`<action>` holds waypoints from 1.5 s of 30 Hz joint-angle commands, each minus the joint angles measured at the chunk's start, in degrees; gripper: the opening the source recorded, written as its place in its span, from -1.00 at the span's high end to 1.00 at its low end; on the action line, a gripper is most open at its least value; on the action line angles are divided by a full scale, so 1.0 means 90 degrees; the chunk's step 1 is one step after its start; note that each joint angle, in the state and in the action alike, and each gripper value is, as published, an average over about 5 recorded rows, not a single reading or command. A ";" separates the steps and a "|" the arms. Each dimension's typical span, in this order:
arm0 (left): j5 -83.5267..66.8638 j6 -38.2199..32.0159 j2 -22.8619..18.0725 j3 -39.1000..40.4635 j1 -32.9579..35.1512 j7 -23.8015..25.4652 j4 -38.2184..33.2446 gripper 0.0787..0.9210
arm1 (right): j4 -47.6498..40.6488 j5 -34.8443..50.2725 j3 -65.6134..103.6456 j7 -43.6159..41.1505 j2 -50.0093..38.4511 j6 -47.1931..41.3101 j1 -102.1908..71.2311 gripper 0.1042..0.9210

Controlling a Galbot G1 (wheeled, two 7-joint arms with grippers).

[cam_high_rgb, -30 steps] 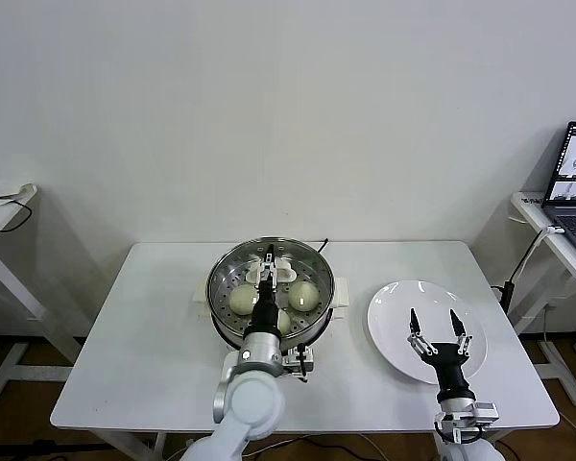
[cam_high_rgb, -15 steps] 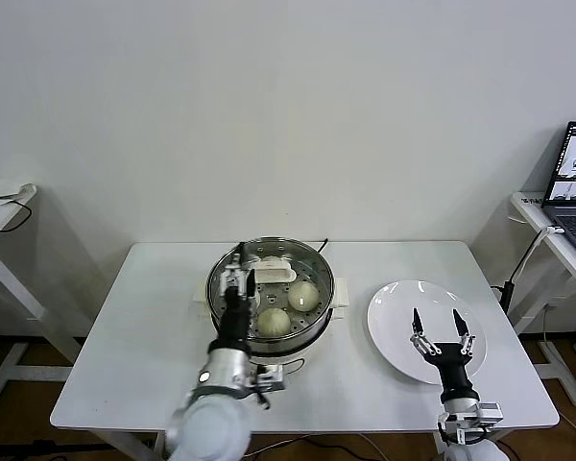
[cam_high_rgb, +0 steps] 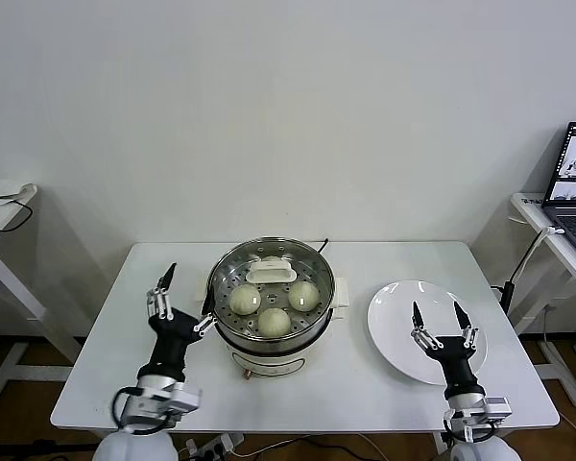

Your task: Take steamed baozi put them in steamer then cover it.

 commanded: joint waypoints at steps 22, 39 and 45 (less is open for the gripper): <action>-0.3052 -0.1721 -0.0605 -0.1514 0.0811 0.0220 0.0584 -0.77 | 0.0883 0.0105 -0.0062 -0.0032 -0.0053 -0.0645 -0.0132 -0.76; -0.3050 -0.1713 -0.0594 -0.1492 0.0828 0.0238 0.0545 -0.77 | 0.0948 -0.0009 -0.0058 -0.0014 -0.0046 -0.0659 -0.0221 -0.76; -0.3051 -0.1712 -0.0590 -0.1489 0.0834 0.0252 0.0543 -0.77 | 0.0953 -0.0020 -0.0053 -0.0003 -0.0049 -0.0667 -0.0225 -0.76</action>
